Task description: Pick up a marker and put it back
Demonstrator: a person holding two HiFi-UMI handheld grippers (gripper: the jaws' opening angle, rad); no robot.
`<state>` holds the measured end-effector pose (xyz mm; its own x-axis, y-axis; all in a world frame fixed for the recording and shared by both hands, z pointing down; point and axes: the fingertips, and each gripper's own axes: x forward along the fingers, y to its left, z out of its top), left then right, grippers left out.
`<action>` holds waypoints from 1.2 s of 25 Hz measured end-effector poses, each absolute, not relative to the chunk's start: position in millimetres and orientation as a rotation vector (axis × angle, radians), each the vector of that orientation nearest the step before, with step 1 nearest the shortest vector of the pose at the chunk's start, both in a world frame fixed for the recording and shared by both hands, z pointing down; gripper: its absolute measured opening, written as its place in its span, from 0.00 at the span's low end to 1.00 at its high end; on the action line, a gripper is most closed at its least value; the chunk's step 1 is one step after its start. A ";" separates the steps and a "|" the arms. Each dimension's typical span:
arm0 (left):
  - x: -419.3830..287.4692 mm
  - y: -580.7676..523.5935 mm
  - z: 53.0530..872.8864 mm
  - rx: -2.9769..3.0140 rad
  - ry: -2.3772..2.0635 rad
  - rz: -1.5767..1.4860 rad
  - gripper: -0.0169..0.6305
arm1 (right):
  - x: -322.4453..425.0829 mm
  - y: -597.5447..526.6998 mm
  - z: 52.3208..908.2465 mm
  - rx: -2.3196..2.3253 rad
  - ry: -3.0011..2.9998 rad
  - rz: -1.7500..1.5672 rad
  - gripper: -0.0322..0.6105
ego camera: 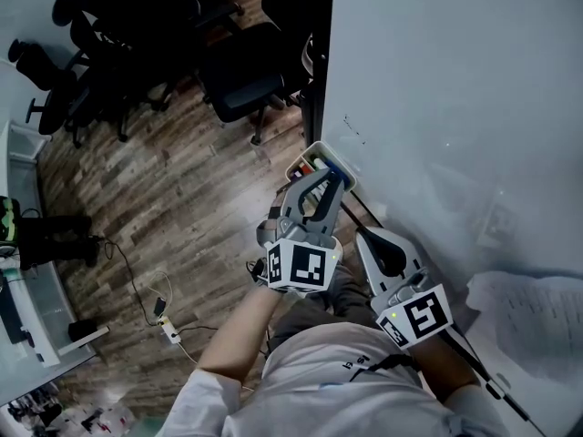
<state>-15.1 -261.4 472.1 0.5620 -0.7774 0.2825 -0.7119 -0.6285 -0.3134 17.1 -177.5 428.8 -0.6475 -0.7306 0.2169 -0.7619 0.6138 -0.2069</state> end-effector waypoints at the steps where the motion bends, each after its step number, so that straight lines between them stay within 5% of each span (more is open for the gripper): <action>1: -15.4 -259.6 468.0 -2.635 1.267 -0.588 0.14 | 15.7 -177.5 427.1 1.261 -2.723 0.420 0.07; 30: -47.2 -177.0 334.2 -2.710 1.285 -0.238 0.14 | -8.2 -146.8 355.0 1.318 -2.760 0.164 0.07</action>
